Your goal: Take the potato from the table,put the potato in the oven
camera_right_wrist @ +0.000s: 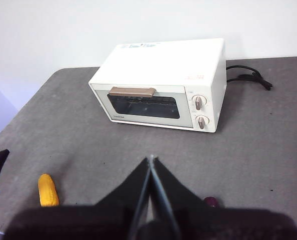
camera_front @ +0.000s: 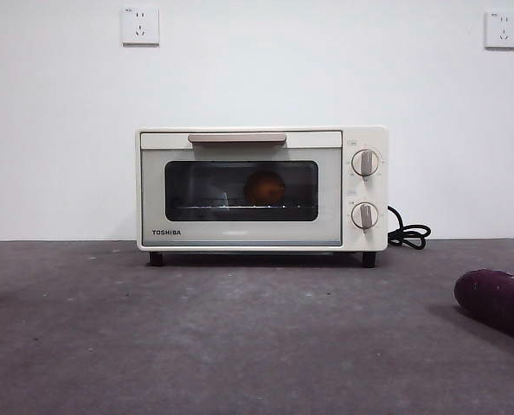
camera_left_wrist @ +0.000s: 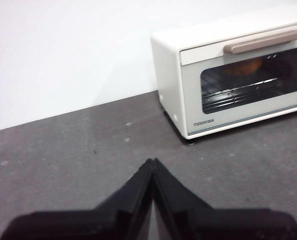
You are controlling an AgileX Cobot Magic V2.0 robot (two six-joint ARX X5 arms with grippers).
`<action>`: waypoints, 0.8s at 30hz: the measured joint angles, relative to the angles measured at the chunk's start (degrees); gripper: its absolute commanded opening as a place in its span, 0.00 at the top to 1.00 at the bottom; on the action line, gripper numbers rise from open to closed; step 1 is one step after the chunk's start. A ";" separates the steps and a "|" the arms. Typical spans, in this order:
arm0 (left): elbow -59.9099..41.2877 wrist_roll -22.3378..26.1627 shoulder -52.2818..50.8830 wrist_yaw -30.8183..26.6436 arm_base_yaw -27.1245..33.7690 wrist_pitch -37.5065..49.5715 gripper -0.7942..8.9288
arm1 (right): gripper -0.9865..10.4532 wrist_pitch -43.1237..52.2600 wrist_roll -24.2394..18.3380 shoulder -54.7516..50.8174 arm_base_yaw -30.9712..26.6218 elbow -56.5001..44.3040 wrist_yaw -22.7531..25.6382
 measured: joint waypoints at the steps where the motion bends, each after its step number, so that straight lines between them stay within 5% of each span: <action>1: -0.87 -1.05 -0.79 -0.94 -0.33 0.04 0.92 | 0.91 0.00 0.00 0.00 0.00 0.00 0.00; 10: -9.22 -18.16 -11.98 -16.13 -2.49 -3.26 0.92 | 0.91 0.00 0.00 0.00 0.00 0.00 0.00; 17: -9.94 -14.73 -22.34 -17.11 -3.06 -15.26 0.92 | 0.91 0.00 0.00 0.00 0.00 0.00 0.00; 24: -11.15 -12.11 -23.56 -17.11 -3.06 -16.48 0.92 | 0.91 0.00 0.00 0.00 0.00 0.00 0.00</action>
